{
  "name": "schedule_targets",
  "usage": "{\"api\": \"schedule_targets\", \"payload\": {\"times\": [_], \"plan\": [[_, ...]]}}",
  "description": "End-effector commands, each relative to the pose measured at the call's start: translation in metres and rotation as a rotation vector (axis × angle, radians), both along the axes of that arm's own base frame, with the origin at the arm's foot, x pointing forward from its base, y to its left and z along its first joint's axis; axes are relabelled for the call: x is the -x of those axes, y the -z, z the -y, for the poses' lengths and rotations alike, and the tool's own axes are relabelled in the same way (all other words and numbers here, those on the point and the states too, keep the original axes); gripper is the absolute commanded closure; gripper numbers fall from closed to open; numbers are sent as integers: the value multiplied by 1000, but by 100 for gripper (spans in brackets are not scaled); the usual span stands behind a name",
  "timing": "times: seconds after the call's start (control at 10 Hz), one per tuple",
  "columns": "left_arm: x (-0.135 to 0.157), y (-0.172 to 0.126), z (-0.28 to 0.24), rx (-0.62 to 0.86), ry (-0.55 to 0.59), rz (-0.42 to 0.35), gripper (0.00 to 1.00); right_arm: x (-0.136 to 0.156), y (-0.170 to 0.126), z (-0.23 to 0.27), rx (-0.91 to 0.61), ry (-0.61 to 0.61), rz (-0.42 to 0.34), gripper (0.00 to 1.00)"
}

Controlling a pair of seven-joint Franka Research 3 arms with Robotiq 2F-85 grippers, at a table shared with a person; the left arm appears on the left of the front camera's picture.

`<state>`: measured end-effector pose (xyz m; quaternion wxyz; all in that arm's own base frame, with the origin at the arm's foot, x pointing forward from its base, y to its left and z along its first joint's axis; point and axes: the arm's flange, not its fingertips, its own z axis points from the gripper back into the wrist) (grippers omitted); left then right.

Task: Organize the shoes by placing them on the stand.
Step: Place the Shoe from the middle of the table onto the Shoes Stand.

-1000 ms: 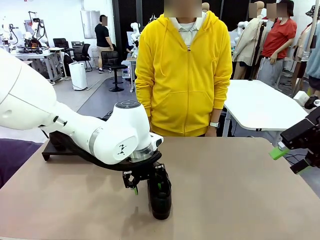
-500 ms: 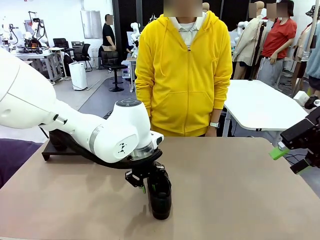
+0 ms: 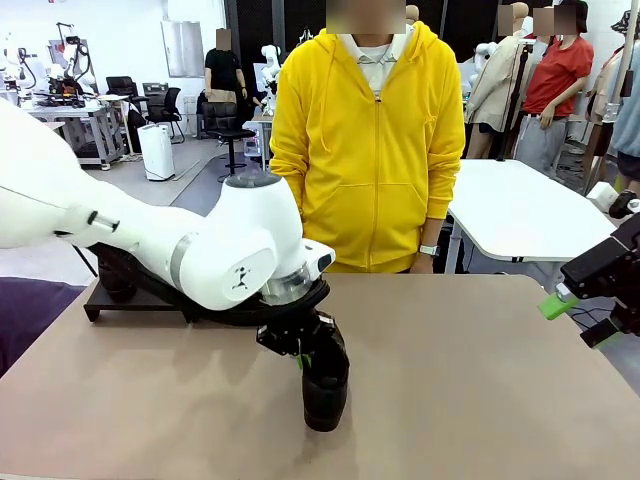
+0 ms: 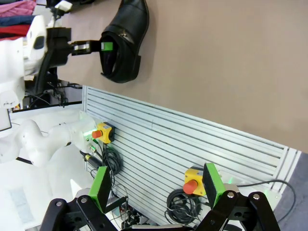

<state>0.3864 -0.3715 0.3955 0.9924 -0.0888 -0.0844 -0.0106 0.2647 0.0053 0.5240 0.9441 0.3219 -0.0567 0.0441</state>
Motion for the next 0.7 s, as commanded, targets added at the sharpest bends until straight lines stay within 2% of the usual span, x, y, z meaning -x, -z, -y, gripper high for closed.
{"api": "schedule_targets", "payload": {"times": [0.0, 0.2, 0.3, 0.4, 0.6], "plan": [[15, -47, -16, 30, 136, 12, 100, -1, -3, 0, -25, -8, 7, 0], [45, -108, -26, 43, 364, 61, 100, -1, -3, 0, -25, -8, 7, 0], [59, -129, -47, 56, 362, 126, 100, -1, -3, 0, -25, -8, 7, 0], [65, -143, -79, 41, 306, 169, 100, -1, -3, 0, -25, -8, 7, 0], [57, -162, -176, 32, 231, 214, 100, -1, -3, 0, -25, -8, 7, 0]]}}
